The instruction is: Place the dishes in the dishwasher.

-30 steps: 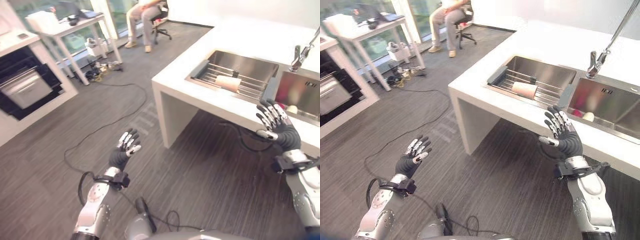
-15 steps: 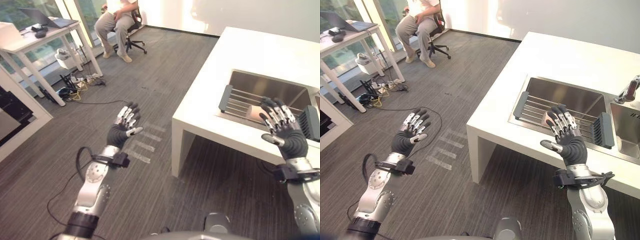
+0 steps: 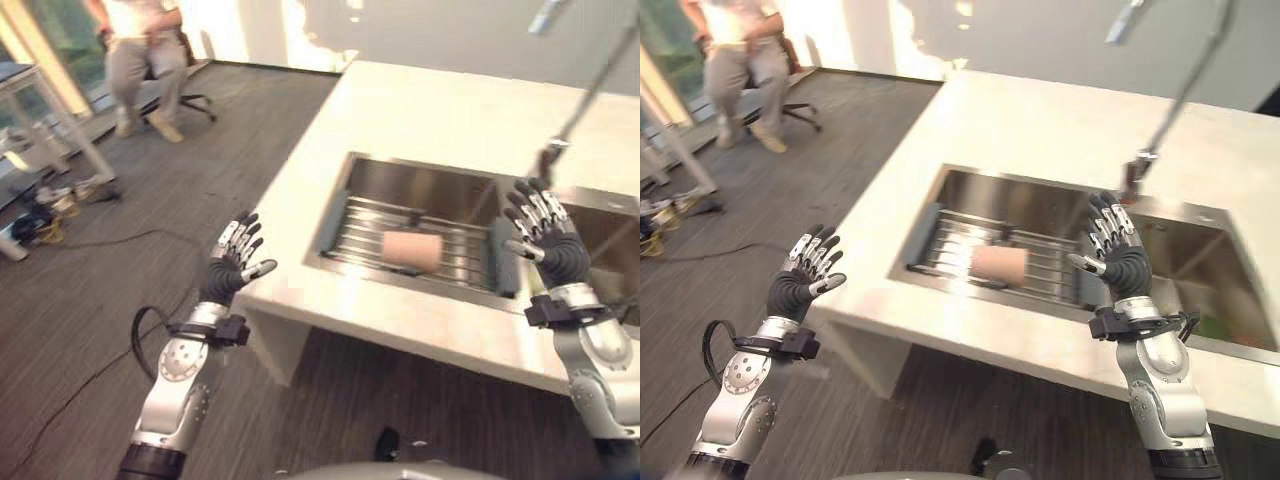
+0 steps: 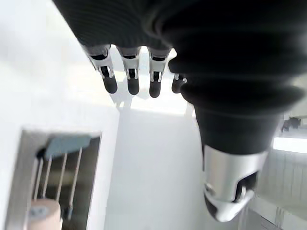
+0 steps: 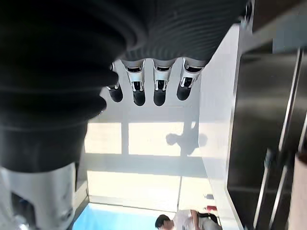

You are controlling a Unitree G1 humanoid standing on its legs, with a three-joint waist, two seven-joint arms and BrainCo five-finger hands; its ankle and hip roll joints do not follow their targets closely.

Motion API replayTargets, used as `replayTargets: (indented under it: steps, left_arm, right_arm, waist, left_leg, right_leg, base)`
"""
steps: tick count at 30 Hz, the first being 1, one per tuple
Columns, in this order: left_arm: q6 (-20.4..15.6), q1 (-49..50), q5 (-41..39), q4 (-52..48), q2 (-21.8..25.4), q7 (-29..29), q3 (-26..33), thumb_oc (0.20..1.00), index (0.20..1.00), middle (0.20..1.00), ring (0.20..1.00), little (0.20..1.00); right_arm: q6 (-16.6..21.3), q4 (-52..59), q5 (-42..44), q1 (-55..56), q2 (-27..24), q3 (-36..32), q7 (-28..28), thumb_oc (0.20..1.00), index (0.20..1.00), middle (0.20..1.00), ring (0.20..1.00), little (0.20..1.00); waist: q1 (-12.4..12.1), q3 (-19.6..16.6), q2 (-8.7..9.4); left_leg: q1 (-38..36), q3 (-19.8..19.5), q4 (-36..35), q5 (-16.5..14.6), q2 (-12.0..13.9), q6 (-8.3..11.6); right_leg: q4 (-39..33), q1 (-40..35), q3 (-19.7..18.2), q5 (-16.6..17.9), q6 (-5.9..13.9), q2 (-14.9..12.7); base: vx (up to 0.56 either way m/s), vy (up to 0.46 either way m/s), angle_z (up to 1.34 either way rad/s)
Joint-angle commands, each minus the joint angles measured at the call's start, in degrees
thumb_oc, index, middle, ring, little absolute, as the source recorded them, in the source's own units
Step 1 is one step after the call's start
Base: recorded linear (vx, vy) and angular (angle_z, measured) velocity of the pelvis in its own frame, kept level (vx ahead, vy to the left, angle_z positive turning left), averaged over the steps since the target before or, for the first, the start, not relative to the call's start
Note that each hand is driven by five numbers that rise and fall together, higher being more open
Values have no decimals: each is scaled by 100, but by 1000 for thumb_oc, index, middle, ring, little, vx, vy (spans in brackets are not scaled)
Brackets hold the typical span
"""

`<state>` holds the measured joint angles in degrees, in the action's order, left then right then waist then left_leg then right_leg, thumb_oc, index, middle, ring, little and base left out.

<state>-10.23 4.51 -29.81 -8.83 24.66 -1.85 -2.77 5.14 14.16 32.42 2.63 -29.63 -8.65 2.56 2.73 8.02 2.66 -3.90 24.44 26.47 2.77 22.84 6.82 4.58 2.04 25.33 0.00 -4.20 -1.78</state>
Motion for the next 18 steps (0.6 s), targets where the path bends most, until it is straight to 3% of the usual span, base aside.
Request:
replayTargets:
  steps: [1,4,7,10,16,18]
  left_arm:
    - [-919,-29,103,-640,132,112,140,1000,1000,1000,1000,1000]
    - [-1333,-33,242,-977,43,233,227,1000,1000,1000,1000,1000]
    - [-1509,-172,296,-1101,53,261,160,1000,1000,1000,1000,1000]
    - [-1546,-306,525,-1130,191,244,202,1000,1000,1000,1000,1000]
    - [-1559,-465,594,-1213,370,39,307,1000,1000,1000,1000,1000]
    - [-1439,-509,739,-1274,482,139,375,1000,1000,1000,1000,1000]
  right_arm:
    - [102,396,110,-291,-263,-75,-25,1000,1000,1000,1000,1000]
    - [134,476,-84,-411,-148,154,-76,1000,1000,1000,1000,1000]
    - [231,540,-32,-201,-164,6,-5,1000,1000,1000,1000,1000]
    - [211,629,189,92,-227,-372,127,1000,1000,1000,1000,1000]
    - [239,778,53,335,59,-602,68,1000,1000,1000,1000,1000]
    - [230,748,2,282,132,-575,26,1000,1000,1000,1000,1000]
  waist:
    - [-106,182,-61]
    - [-190,284,-153]
    - [-101,189,-98]
    - [115,39,-170]
    - [224,3,-235]
    - [178,-41,-255]
  left_leg:
    - [553,-95,-498,-484,-974,54]
    - [612,-140,-1646,-395,-1414,-135]
    - [458,-412,-2188,-344,-1301,-119]
    - [57,-197,-2801,-306,-1411,-137]
    - [-259,-290,-3108,-444,-1713,-439]
    - [-246,-377,-3147,-471,-1766,-527]
  right_leg:
    - [-803,-838,93,36,913,-746]
    - [-904,-945,-197,-40,959,-581]
    - [-920,-931,-363,-107,969,-607]
    - [-818,-844,-283,-94,1202,-781]
    - [134,-571,-312,-382,1372,-985]
    - [458,-401,-240,-310,1360,-1012]
  base:
    - [73,-41,-66]
    - [178,121,-92]
    - [182,220,-105]
    - [152,364,-36]
    - [137,256,-2]
    - [90,117,40]
